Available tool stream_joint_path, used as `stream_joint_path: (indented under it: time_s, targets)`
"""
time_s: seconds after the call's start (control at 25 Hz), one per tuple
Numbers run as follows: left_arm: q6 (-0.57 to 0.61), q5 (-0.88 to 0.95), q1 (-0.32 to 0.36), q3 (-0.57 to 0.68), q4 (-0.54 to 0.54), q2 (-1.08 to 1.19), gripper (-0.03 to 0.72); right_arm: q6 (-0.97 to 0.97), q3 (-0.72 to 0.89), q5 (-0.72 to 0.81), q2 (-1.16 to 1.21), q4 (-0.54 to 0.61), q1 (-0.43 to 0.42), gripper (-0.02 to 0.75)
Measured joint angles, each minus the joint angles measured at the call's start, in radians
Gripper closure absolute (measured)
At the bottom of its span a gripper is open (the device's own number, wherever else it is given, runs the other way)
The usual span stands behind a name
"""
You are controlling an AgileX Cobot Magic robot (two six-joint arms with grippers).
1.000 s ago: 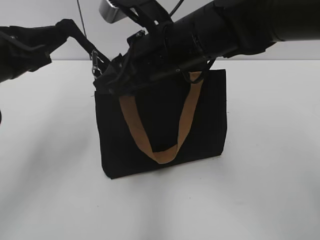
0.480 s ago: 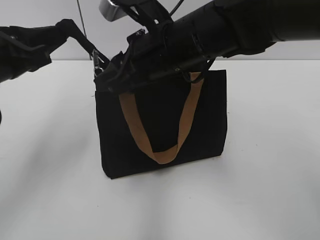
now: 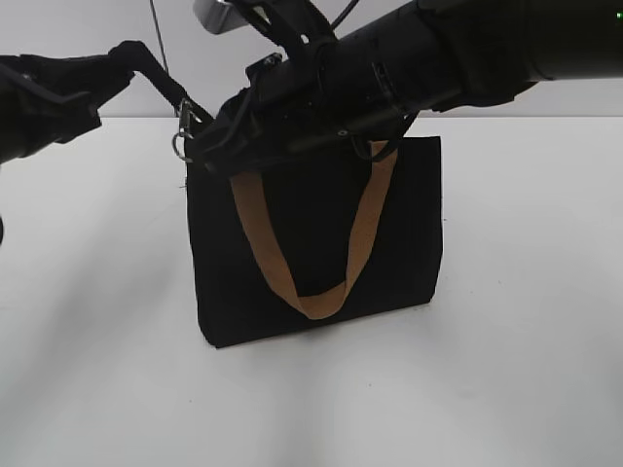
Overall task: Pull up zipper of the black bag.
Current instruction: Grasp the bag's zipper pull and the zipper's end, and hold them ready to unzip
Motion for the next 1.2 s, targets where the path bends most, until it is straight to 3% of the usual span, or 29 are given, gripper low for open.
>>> stream_joint_path:
  time_s: [0.08,0.44,0.72,1.2]
  targets:
    - [0.0,0.006,0.0,0.0,0.003,0.0,0.688,0.0,0.0,0.0,0.0,0.0,0.0,0.738]
    - [0.0,0.255,0.001,0.0,0.004,0.006,0.689,0.05,0.0,0.04,-0.03,-0.001,0.0,0.738]
    - [0.0,0.333,0.001,0.0,0.004,0.054,0.69,0.083,0.0,0.068,-0.04,-0.002,-0.003,0.738]
    - [0.0,0.409,0.001,-0.002,0.004,0.056,0.691,0.155,0.0,0.092,-0.04,-0.015,-0.113,0.738]
